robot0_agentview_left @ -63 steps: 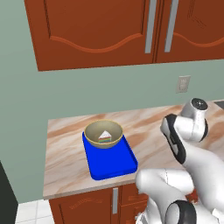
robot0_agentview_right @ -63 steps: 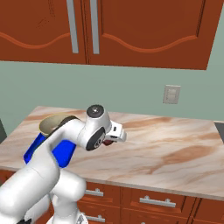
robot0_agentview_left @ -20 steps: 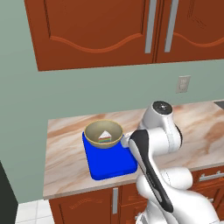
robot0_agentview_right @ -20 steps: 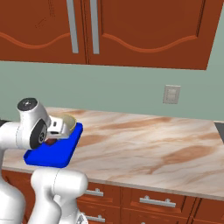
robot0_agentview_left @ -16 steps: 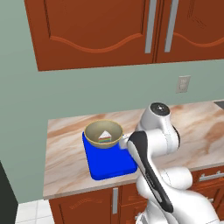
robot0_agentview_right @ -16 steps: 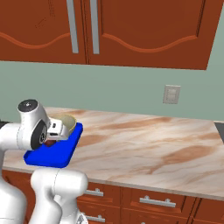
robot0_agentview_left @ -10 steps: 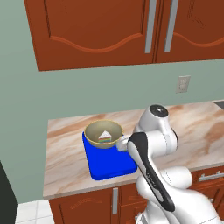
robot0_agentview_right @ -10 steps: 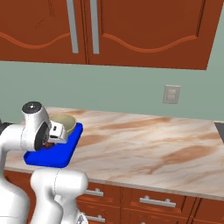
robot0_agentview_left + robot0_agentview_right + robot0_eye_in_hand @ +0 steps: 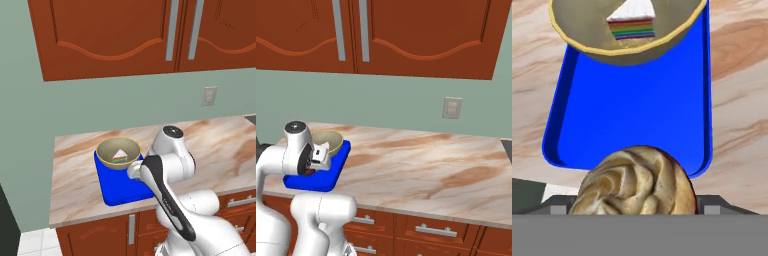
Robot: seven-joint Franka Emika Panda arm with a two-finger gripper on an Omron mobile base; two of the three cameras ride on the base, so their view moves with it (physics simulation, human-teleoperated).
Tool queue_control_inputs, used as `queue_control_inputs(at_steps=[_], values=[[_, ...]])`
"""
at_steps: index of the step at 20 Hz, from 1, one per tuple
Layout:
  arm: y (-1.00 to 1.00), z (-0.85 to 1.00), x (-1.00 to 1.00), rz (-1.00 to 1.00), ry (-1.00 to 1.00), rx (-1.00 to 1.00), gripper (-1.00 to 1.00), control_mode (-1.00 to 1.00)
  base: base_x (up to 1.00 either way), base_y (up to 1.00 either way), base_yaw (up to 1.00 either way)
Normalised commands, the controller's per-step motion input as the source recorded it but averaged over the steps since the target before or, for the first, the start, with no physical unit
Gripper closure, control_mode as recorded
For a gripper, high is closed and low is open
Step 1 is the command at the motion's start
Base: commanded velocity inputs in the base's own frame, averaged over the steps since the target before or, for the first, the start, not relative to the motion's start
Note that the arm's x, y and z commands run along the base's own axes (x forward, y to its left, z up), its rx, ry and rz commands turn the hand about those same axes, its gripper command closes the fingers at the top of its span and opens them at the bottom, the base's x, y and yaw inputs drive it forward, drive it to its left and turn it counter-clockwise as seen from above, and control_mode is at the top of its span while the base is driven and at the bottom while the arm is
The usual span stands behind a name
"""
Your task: Place the bowl with cake and the cupcake onto the tray.
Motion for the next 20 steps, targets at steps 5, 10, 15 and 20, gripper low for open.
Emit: queue_control_inputs(at_steps=[5, 10, 15, 20], values=[[0.21, -0.38, 0.17, 0.0, 0.11, 0.0, 1.0, -1.0, 0.0, 0.0, 0.0], [0.18, -0.28, 0.25, 0.0, 0.1, 0.0, 1.0, -1.0, 0.0, 0.0, 0.0], [0.14, -0.2, 0.25, 0.0, 0.05, 0.0, 1.0, -1.0, 0.0, 0.0, 0.0], [0.11, -0.19, 0.22, 0.0, 0.06, 0.01, 1.0, -1.0, 0.0, 0.0, 0.0]])
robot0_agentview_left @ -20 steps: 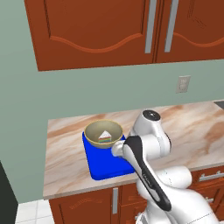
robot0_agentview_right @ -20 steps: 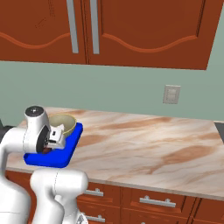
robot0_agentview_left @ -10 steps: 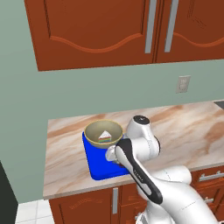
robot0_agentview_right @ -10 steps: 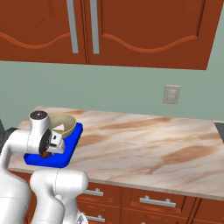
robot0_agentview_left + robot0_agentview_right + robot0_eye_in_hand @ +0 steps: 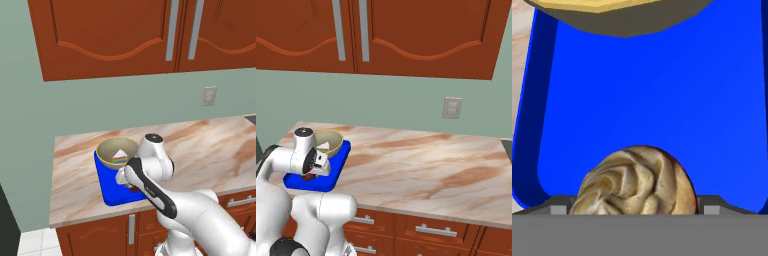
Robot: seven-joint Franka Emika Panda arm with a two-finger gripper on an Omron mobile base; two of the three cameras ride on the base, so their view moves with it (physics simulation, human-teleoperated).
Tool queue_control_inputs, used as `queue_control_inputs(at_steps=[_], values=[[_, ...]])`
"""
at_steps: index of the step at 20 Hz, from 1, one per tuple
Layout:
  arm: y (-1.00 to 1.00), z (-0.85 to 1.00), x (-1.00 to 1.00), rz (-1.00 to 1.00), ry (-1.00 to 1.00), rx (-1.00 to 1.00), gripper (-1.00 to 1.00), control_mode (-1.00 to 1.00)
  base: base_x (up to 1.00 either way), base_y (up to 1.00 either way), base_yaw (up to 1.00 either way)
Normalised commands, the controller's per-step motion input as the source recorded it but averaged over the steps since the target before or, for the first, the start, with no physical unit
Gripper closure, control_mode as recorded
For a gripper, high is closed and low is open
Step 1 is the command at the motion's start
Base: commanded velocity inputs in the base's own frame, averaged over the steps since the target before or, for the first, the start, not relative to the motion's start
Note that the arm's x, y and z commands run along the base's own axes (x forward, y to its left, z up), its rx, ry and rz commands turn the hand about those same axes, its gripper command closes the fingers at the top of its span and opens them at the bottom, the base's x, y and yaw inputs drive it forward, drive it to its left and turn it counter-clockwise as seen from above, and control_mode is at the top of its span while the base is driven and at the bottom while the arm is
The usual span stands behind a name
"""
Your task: Place the bowl with cake and the cupcake onto the tray.
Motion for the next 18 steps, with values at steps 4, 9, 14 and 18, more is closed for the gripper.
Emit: queue_control_inputs(at_steps=[4, 9, 14, 18], values=[[0.08, -0.25, 0.19, 0.0, 0.09, 0.04, 1.0, -1.0, 0.0, 0.0, 0.0], [0.03, -0.24, 0.07, 0.0, 0.04, 0.01, 1.0, -1.0, 0.0, 0.0, 0.0], [0.02, -0.19, 0.03, 0.0, 0.0, 0.0, 1.0, -1.0, 0.0, 0.0, 0.0], [0.05, -0.16, 0.01, 0.0, 0.0, 0.0, 1.0, -1.0, 0.0, 0.0, 0.0]])
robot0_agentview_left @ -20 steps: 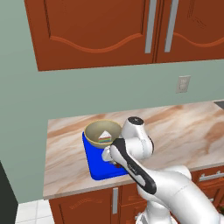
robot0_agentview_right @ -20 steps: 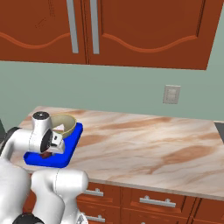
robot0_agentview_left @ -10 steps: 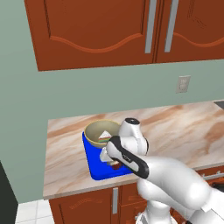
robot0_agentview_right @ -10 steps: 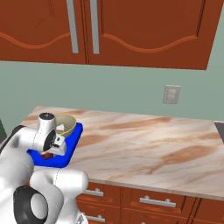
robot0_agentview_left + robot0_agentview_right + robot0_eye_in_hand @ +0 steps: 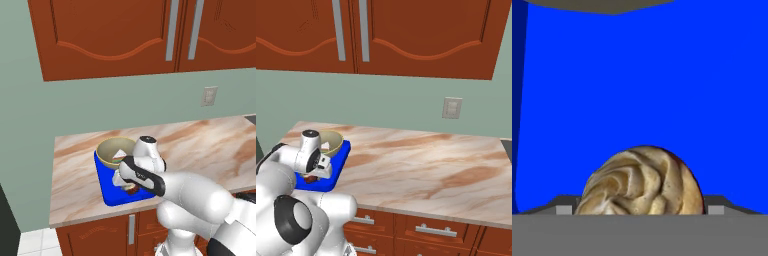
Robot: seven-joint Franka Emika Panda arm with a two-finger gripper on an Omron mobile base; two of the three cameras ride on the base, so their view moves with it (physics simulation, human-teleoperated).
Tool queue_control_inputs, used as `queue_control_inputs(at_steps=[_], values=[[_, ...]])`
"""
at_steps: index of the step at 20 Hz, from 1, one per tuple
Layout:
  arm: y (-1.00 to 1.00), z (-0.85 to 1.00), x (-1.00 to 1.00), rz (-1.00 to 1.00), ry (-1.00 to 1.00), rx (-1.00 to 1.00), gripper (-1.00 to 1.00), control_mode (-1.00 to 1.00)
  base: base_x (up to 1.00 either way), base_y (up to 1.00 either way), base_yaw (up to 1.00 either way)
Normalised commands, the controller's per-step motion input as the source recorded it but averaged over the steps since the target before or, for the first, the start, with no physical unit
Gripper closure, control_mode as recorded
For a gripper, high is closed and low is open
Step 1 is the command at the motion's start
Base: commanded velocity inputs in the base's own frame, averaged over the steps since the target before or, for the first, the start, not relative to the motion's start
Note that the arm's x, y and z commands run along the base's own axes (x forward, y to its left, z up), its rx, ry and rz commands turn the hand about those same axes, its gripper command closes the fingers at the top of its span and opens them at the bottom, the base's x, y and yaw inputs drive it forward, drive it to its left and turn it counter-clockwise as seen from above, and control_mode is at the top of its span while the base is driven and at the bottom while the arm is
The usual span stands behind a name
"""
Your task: Place the bowl with cake and the cupcake onto the tray.
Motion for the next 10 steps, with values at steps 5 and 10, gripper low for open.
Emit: queue_control_inputs(at_steps=[5, 10], values=[[0.05, -0.13, 0.0, 0.0, -0.04, 0.0, 1.0, -1.0, 0.0, 0.0, 0.0], [0.05, -0.11, 0.0, 0.0, -0.09, 0.0, -1.0, -1.0, 0.0, 0.0, 0.0]])
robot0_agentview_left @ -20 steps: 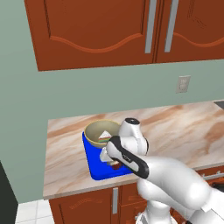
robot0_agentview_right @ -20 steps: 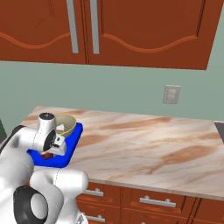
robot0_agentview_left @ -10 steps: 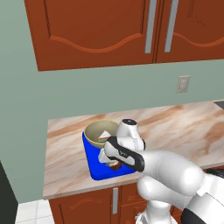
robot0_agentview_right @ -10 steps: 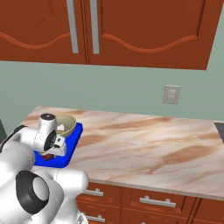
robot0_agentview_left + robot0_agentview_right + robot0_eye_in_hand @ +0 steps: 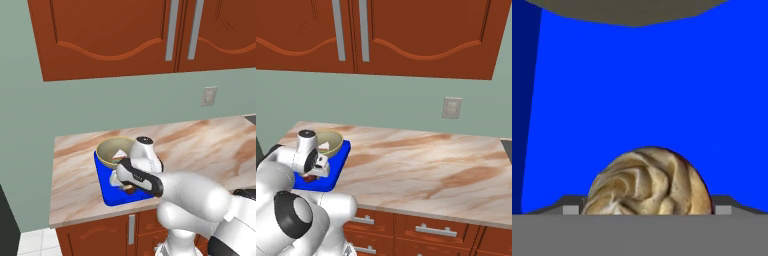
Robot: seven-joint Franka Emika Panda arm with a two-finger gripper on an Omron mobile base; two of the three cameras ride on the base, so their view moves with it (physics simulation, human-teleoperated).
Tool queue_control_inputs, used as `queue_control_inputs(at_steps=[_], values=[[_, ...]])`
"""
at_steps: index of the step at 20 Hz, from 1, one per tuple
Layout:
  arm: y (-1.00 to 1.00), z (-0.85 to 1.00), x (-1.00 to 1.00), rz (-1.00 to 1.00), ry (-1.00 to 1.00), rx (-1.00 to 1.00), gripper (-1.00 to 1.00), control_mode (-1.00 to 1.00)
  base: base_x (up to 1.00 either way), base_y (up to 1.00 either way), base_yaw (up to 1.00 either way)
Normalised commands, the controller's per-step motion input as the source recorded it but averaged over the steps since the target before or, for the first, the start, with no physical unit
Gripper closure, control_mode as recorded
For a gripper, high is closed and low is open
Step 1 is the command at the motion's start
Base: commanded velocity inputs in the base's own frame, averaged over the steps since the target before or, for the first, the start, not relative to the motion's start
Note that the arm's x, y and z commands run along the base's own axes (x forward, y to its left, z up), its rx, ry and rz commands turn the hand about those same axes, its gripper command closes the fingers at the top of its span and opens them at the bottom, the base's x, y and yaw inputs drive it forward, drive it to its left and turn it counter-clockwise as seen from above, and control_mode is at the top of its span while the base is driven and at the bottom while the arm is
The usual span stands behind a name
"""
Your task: Place the bowl with cake and the cupcake onto the tray.
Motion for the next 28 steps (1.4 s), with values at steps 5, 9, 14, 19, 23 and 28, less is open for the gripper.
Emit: queue_control_inputs(at_steps=[5, 9, 14, 19, 23, 28], values=[[0.0, -0.07, -0.16, 0.02, -0.2, 0.0, -1.0, -1.0, 0.0, 0.0, 0.0], [-0.04, 0.0, -0.14, 0.0, -0.18, 0.0, -1.0, -1.0, 0.0, 0.0, 0.0], [-0.07, 0.0, -0.03, 0.0, -0.01, 0.01, -1.0, -1.0, 0.0, 0.0, 0.0], [-0.11, 0.0, -0.04, 0.0, 0.0, 0.01, -1.0, -1.0, 0.0, 0.0, 0.0], [-0.15, 0.15, 0.0, 0.01, -0.03, 0.03, -1.0, -1.0, 0.0, 0.0, 0.0], [-0.15, 0.28, -0.04, 0.0, -0.1, 0.0, -1.0, -1.0, 0.0, 0.0, 0.0]])
